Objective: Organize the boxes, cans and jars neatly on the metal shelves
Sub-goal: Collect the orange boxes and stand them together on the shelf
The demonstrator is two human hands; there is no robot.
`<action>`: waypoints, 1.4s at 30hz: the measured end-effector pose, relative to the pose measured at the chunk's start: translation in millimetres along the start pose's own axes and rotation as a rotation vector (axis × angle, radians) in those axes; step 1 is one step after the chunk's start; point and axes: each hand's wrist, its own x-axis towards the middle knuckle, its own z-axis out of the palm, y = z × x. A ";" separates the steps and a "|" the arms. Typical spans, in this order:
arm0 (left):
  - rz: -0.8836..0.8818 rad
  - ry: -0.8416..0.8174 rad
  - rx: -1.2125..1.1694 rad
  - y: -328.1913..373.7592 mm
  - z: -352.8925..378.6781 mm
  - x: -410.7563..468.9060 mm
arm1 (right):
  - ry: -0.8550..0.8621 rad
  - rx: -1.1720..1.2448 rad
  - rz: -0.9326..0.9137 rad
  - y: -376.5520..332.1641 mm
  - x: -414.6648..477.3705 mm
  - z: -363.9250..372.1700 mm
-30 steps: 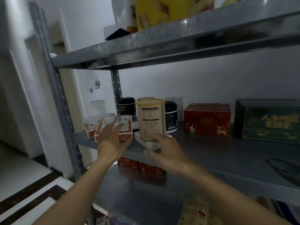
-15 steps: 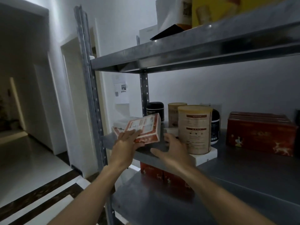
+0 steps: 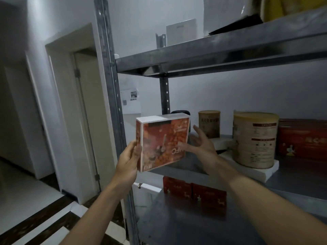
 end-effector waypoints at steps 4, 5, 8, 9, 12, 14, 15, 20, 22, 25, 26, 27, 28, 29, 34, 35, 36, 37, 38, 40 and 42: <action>-0.143 -0.127 -0.156 2.0 -8.8 -0.9 | -0.153 0.040 0.050 -3.2 1.1 6.0; -0.164 -0.153 -0.176 3.3 -7.8 0.7 | -0.148 0.054 0.056 -3.7 0.8 6.6; -0.170 -0.139 -0.090 3.8 -4.5 13.5 | -0.034 0.114 0.017 -7.4 2.1 7.8; -0.154 -0.090 0.001 2.1 -4.2 20.5 | 0.029 0.130 -0.001 -7.7 4.8 7.9; -0.141 0.063 0.179 -9.4 -6.6 45.1 | 0.276 0.138 -0.069 -8.7 16.6 5.6; -0.146 0.093 0.227 -18.1 -7.5 57.8 | 0.391 0.113 -0.101 -9.1 25.9 2.8; -0.143 0.110 0.240 -22.5 -8.3 64.0 | 0.421 0.098 -0.107 -8.8 30.4 1.5; -0.175 0.183 0.373 -33.1 -4.1 92.5 | 0.469 0.073 -0.111 -4.0 52.0 -2.2; -0.218 0.186 0.511 -33.9 -0.8 105.0 | 0.487 0.062 -0.111 -2.0 59.0 -3.5; -0.189 0.175 0.657 -37.9 4.1 120.1 | 0.521 0.035 -0.114 1.8 66.9 -7.4; -0.193 0.166 0.653 -40.4 5.0 124.6 | 0.531 0.028 -0.118 3.4 69.1 -9.0; -0.211 0.149 0.639 -44.4 5.1 129.3 | 0.538 0.021 -0.124 4.9 71.5 -10.3; -0.235 0.119 0.650 -47.2 6.1 132.3 | 0.542 0.015 -0.134 6.2 73.0 -10.9; -0.255 0.089 0.680 -50.6 6.6 135.6 | 0.545 0.007 -0.149 7.4 74.5 -11.0; -0.260 0.076 0.914 -54.2 8.5 144.9 | 0.565 -0.102 -0.278 9.7 77.4 -9.9; -0.224 0.084 0.936 -53.6 9.8 146.2 | 0.584 -0.115 -0.290 10.2 78.0 -11.3; -0.179 0.087 0.947 -51.6 12.3 145.8 | 0.605 -0.119 -0.297 10.4 78.3 -13.2; -0.132 0.091 0.935 -51.5 15.3 145.7 | 0.626 -0.114 -0.299 10.4 79.0 -14.9; -0.090 0.087 0.898 -50.4 19.3 143.8 | 0.644 -0.101 -0.298 10.1 79.6 -16.6; -0.056 0.059 0.819 -49.8 27.1 139.4 | 0.669 -0.078 -0.299 8.9 81.7 -19.0; -0.038 0.039 0.805 -49.3 34.7 134.2 | 0.687 -0.056 -0.304 5.9 83.4 -20.1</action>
